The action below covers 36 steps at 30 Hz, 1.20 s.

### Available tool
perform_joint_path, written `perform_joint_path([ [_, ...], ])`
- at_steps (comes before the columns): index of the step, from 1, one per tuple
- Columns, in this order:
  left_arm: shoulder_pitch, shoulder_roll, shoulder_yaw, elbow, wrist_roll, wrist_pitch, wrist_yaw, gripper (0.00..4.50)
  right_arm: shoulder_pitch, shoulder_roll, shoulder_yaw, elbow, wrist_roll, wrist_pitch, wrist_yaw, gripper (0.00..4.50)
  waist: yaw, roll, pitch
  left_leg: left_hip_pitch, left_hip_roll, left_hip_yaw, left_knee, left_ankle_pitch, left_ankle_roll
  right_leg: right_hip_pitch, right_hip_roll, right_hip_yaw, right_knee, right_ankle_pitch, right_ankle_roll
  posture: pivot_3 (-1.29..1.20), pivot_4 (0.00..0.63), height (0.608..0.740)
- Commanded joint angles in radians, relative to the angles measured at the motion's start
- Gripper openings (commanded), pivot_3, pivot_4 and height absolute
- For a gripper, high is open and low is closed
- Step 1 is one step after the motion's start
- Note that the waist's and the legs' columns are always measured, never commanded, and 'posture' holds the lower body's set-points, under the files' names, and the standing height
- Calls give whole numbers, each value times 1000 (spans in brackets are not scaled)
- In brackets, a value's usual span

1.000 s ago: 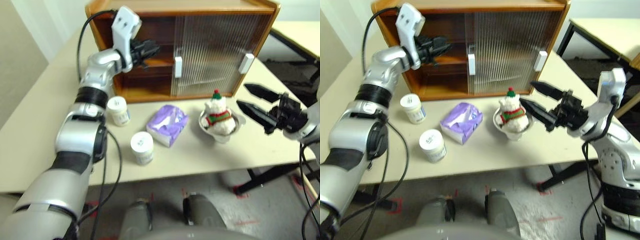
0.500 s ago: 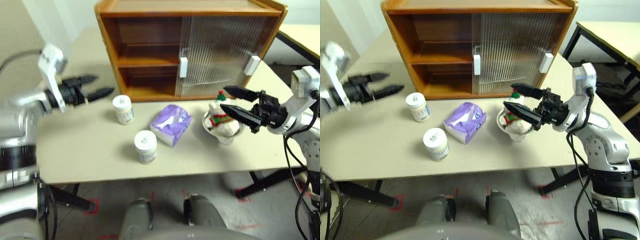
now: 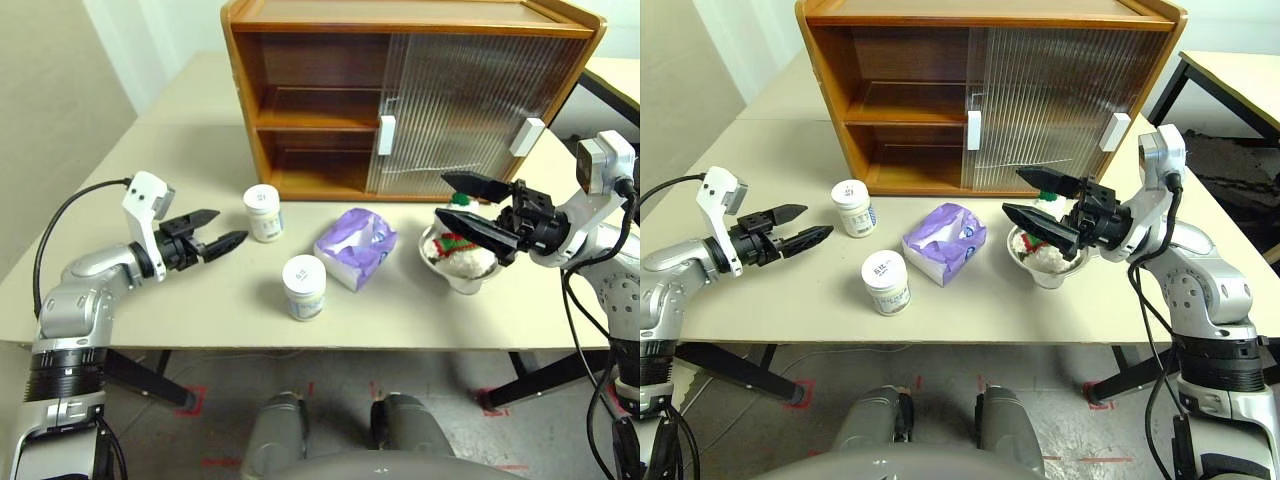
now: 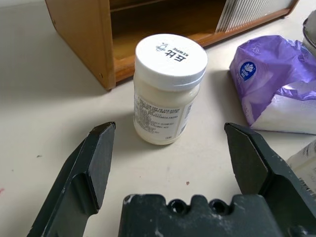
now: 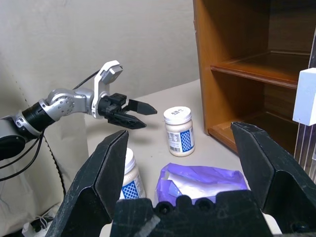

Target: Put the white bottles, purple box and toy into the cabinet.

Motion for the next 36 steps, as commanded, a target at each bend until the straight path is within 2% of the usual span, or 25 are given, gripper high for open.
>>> perform_joint_path([
  [1,-15,-7,-56,57,44,-45,2,4482,7,-5,-1,-10,-2,12,-5,4500,0,0,0,0,0,0,0,0,0,0,0,0,0,0,0,-4,0,740],
  [13,-131,-139,-145,306,141,-201,85,4482,11,-8,-7,-21,-1,20,-6,4500,-1,0,0,0,0,0,1,0,0,0,1,0,0,-1,0,-21,0,740],
  [24,-231,-203,-178,540,215,-340,128,4482,37,-12,-19,-52,5,26,-26,4500,-4,-1,0,-1,-1,0,1,0,0,1,1,0,0,0,0,-46,0,740],
  [27,-239,-214,-173,566,221,-327,144,3911,42,-15,-25,-58,7,28,-31,4500,-6,-1,0,-1,-1,0,2,0,0,1,1,0,0,0,0,-53,0,740],
  [29,-241,-220,-167,569,214,-317,143,3166,46,-17,-28,-62,9,28,-35,4500,-9,-1,0,-1,-1,0,2,0,0,1,1,0,0,0,1,-53,0,740],
  [36,-265,-240,-157,513,190,-333,129,3117,53,-20,-30,-66,13,26,-40,4500,-13,-1,0,-1,-1,0,2,0,0,1,1,-1,-1,0,1,-54,0,740],
])
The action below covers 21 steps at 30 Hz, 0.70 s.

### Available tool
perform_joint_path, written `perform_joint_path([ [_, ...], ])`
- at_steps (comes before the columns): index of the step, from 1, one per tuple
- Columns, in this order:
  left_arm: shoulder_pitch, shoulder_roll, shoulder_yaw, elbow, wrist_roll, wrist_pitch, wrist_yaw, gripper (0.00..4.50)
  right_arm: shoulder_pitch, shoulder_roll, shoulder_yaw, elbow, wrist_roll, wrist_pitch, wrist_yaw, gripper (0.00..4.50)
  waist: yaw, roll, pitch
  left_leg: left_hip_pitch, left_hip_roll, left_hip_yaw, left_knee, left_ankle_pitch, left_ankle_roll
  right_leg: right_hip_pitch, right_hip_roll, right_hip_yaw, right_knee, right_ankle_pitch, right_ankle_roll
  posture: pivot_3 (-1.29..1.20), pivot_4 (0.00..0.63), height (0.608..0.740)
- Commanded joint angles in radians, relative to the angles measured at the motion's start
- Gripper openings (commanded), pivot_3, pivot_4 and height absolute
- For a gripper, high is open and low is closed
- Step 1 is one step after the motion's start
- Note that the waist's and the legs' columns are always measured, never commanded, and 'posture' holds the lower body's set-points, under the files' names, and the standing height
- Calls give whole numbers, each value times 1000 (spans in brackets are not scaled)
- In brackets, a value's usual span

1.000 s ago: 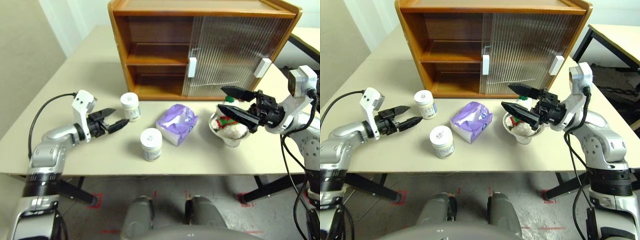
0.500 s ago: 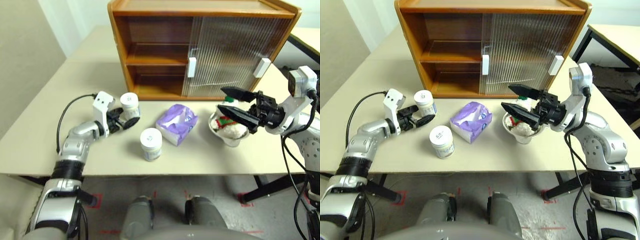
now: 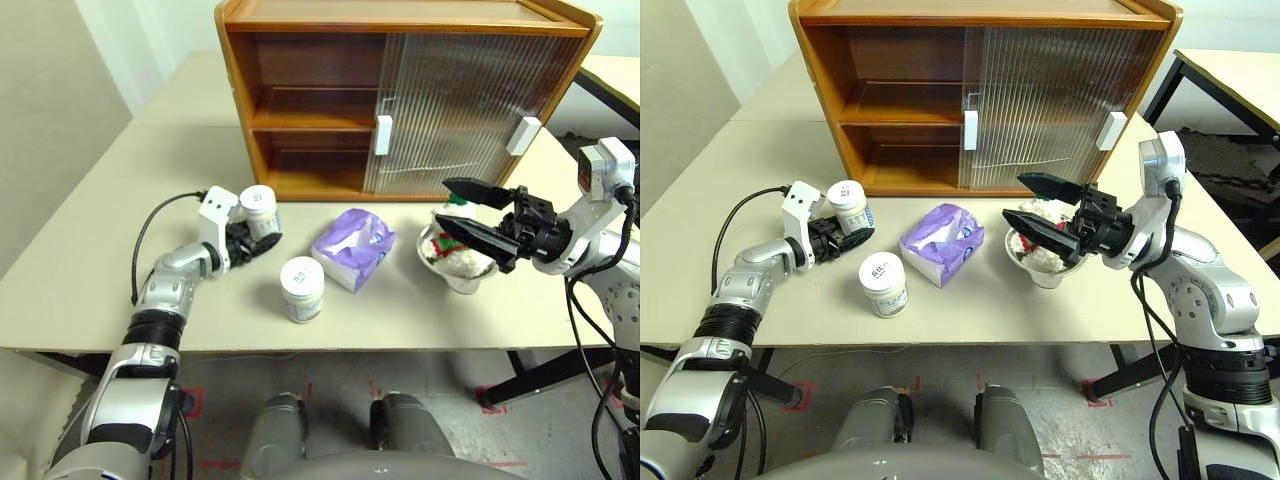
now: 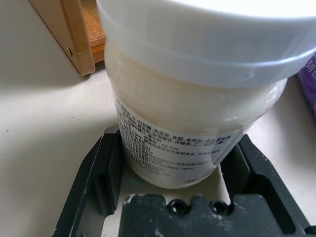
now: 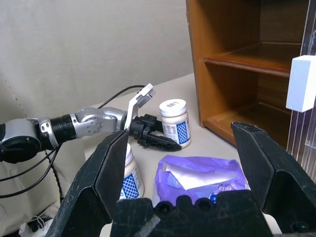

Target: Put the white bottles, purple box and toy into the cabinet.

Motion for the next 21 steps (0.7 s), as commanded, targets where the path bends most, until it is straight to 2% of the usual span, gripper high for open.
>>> perform_joint_path([
  [1,-41,-17,5,-45,-14,2,-1,3117,3,-11,-20,-13,8,6,-5,4500,-2,0,0,0,0,0,0,0,0,0,0,0,0,0,0,-52,0,740],
  [9,-138,-46,-12,-88,1,72,32,3117,2,4,-11,-16,4,-2,-13,4500,-14,-1,1,-1,0,0,0,0,0,0,0,-1,-1,0,1,-58,0,740],
  [17,-286,-105,-40,135,74,-30,98,3117,11,70,29,-49,-58,-40,-87,4500,-16,-1,1,-1,-2,0,0,0,0,0,1,-1,-1,0,1,-72,0,740],
  [21,-367,-159,-39,288,98,-94,157,3117,23,90,45,-74,-75,-44,-116,4500,-17,-2,1,-1,-2,-1,0,0,0,0,2,-1,-1,3,7,-86,0,740],
])
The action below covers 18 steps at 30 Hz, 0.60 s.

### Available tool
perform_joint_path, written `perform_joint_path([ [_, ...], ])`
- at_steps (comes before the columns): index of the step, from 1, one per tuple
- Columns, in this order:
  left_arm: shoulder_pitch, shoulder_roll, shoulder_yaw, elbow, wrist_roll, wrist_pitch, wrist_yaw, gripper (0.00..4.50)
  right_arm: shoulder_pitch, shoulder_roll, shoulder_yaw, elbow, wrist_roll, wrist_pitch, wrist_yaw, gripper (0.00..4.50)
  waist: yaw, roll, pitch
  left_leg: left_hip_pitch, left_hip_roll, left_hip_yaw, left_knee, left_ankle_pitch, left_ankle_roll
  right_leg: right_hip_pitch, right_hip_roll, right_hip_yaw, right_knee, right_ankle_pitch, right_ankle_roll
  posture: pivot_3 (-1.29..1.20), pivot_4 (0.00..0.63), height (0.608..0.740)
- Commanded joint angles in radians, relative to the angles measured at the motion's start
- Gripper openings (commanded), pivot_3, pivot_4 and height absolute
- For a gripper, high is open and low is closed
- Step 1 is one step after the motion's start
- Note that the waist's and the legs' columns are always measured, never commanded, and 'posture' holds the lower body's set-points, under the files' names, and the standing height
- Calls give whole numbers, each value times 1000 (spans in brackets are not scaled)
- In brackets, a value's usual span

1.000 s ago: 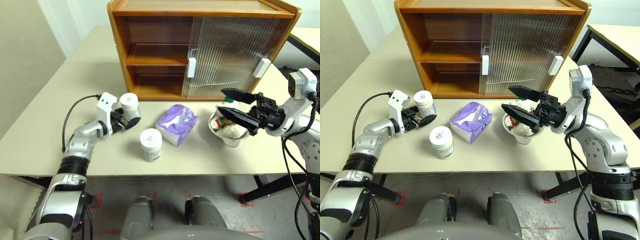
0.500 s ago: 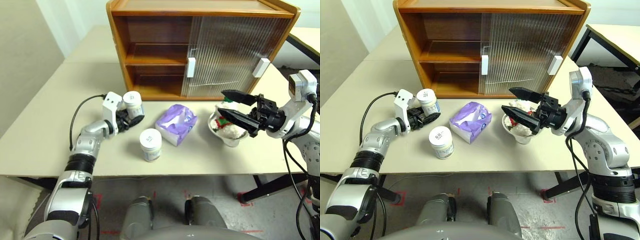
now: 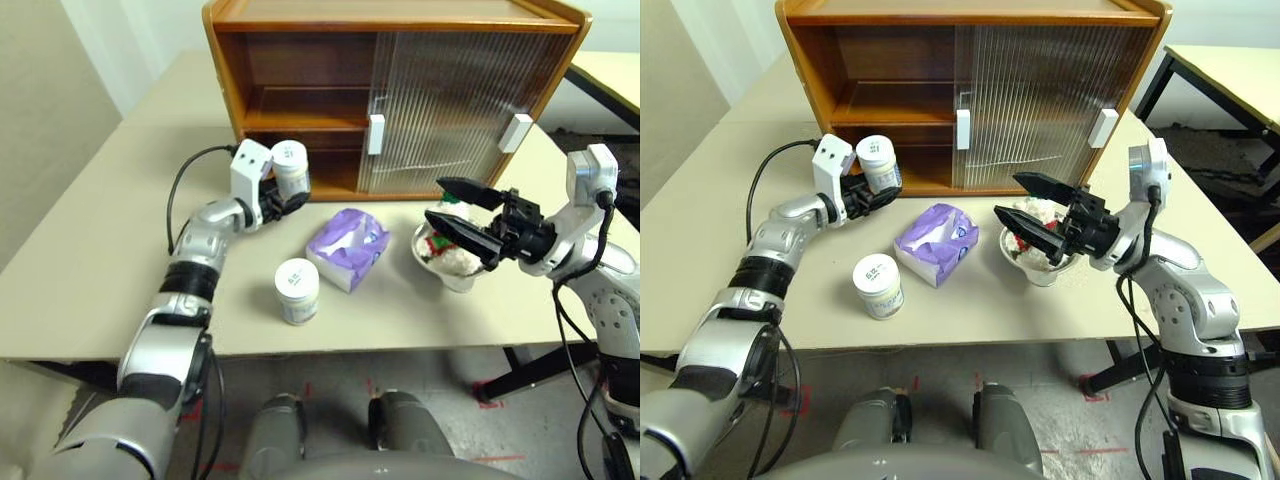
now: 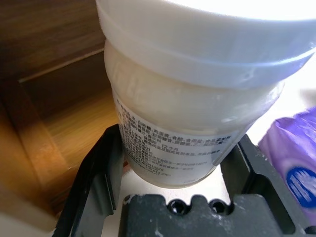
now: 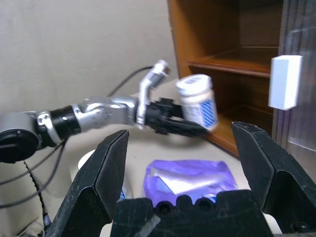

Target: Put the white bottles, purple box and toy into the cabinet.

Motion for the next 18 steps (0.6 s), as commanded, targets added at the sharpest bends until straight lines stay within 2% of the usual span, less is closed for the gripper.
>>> perform_joint_path([
  [1,-78,-36,1,116,29,-75,56,3117,12,9,8,-33,-20,-16,-27,4500,0,0,0,0,0,0,0,0,0,0,0,0,-1,0,0,-89,0,740],
  [5,-131,-59,12,230,45,-122,107,3117,15,12,8,-45,-29,-23,-46,4500,-3,0,0,-1,0,0,0,0,0,0,0,0,-2,0,1,-95,2,740],
  [7,-151,-66,12,278,52,-143,131,3117,17,12,10,-51,-35,-26,-55,4500,-7,-1,0,-1,0,0,-1,0,0,0,0,0,-2,4,9,-98,5,740],
  [14,-219,-89,18,404,83,-193,230,3117,32,21,28,-79,-62,-26,-91,4500,-20,-2,2,-1,0,-1,-2,0,0,-1,0,-2,-2,4,9,-113,21,740],
  [18,-235,-99,27,446,88,-213,274,3117,37,44,36,-97,-83,-10,-160,4500,-25,-4,4,-2,1,-1,-2,0,0,-1,0,-2,-2,4,9,-123,24,740],
])
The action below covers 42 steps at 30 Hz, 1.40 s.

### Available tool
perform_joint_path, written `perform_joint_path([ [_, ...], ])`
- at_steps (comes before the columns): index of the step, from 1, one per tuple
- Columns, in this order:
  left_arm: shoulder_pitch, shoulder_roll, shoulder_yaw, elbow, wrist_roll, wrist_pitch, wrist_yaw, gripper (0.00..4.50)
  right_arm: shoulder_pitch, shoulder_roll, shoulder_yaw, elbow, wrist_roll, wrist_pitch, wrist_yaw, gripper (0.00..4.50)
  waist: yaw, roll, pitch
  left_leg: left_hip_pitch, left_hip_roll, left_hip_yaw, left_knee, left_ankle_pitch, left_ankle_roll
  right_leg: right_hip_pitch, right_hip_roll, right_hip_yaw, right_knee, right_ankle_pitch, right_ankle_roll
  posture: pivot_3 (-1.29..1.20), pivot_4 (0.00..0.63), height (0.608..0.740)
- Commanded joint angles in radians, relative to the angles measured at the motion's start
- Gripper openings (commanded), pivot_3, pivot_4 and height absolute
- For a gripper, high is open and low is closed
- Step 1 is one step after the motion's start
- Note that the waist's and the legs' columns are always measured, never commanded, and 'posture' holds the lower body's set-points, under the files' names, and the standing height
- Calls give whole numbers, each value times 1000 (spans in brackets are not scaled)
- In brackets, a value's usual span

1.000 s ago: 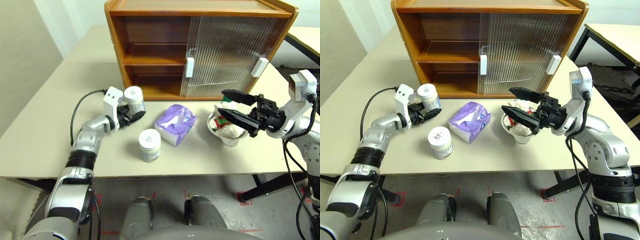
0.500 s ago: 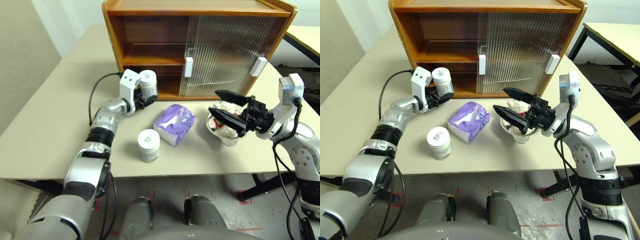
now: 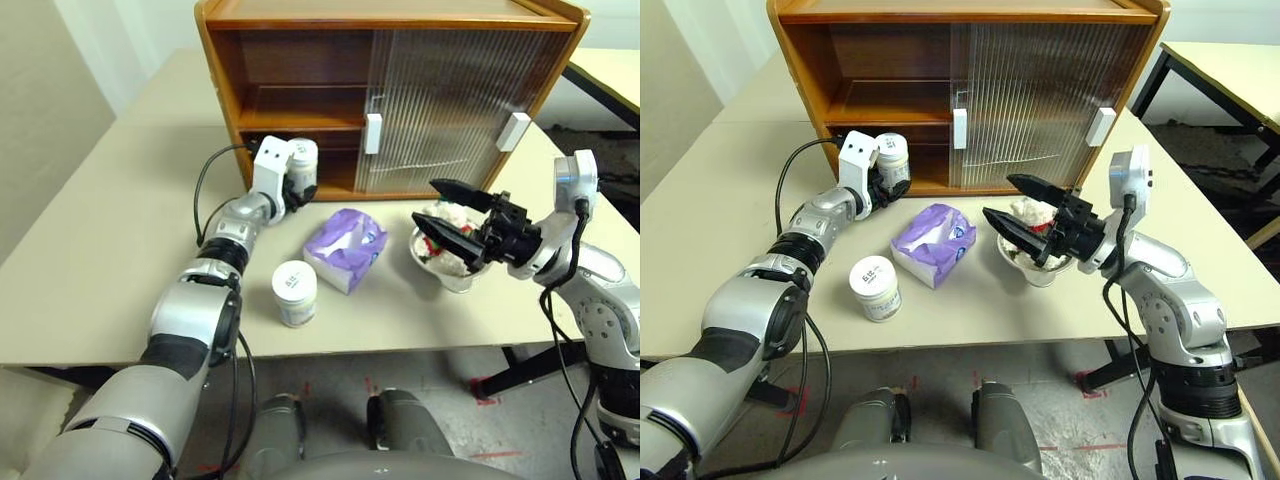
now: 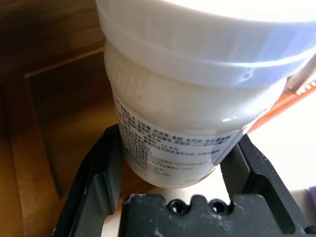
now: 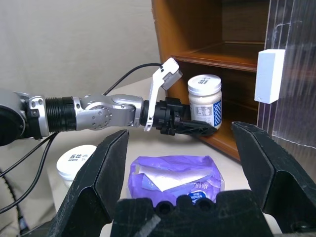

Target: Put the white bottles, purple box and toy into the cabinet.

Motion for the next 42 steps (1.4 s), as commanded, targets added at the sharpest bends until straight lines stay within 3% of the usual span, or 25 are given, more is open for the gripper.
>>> perform_joint_path([
  [1,-28,-16,17,26,14,-36,37,3117,10,17,15,-28,-24,8,-61,4500,-2,0,0,0,0,0,0,0,0,0,0,0,0,0,0,-130,25,740],
  [9,-55,-44,55,67,13,-46,103,3117,30,49,65,-86,-33,34,-135,4500,-8,0,1,0,0,0,0,0,0,0,0,0,0,0,0,-157,12,740],
  [18,-80,-49,87,90,16,-34,123,3117,22,61,36,-115,-36,43,-221,4500,-31,-1,2,0,0,0,0,0,0,0,0,0,0,0,0,-182,32,740],
  [31,-88,-38,84,87,44,-36,100,3117,-69,46,-49,-48,-10,61,-284,4500,-30,-3,64,0,1,0,0,0,0,-1,-1,1,0,0,0,-188,133,740],
  [42,-113,-48,98,93,42,-41,123,3117,-73,60,-54,-69,10,70,-311,4500,-30,-5,81,-1,1,0,-2,0,0,-1,-1,1,0,-1,2,-210,137,740],
])
